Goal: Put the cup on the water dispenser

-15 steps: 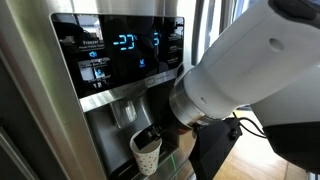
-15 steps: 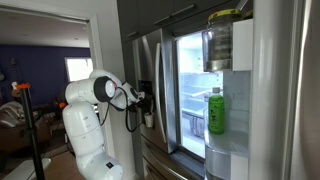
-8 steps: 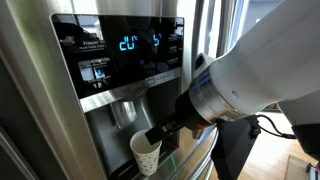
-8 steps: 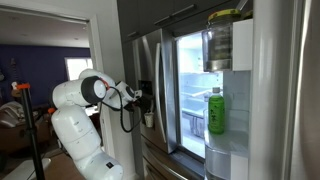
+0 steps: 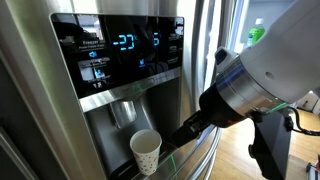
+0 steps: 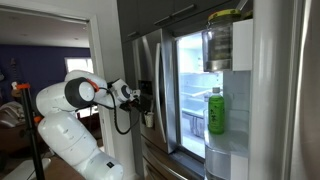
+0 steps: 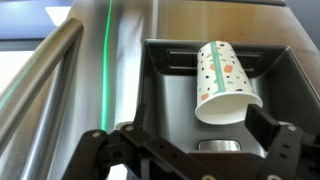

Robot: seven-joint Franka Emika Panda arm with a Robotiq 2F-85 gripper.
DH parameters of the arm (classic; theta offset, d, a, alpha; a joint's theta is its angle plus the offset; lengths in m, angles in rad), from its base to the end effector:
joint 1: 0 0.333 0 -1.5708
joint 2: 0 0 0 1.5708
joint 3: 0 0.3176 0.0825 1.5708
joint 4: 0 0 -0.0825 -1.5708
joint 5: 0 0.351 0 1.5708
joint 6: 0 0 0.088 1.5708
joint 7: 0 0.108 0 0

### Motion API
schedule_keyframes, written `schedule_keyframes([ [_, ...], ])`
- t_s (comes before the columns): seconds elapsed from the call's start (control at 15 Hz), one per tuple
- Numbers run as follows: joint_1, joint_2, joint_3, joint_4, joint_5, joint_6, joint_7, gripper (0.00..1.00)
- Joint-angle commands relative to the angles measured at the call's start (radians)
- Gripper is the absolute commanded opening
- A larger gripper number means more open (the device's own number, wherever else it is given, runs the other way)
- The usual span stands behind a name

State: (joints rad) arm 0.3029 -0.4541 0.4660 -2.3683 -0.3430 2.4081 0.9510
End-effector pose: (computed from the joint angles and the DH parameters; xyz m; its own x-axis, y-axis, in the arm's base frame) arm 0.2962 0.3160 0.5392 0.8022 0.0260 0.5965 0.0254 -0.9996 0.0094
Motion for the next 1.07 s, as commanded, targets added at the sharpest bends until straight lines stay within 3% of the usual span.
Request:
schedule_keyframes([
  [0.0, 0.004, -0.100, -0.019, -0.057, 0.107, -0.047, -0.046, 1.00],
  [0.07, -0.024, -0.042, 0.014, -0.016, 0.073, -0.023, -0.046, 1.00],
  [0.67, -0.026, -0.081, 0.007, -0.035, 0.100, -0.034, -0.047, 1.00],
  [1.0, 0.029, -0.188, -0.062, -0.102, 0.183, -0.048, -0.170, 1.00],
])
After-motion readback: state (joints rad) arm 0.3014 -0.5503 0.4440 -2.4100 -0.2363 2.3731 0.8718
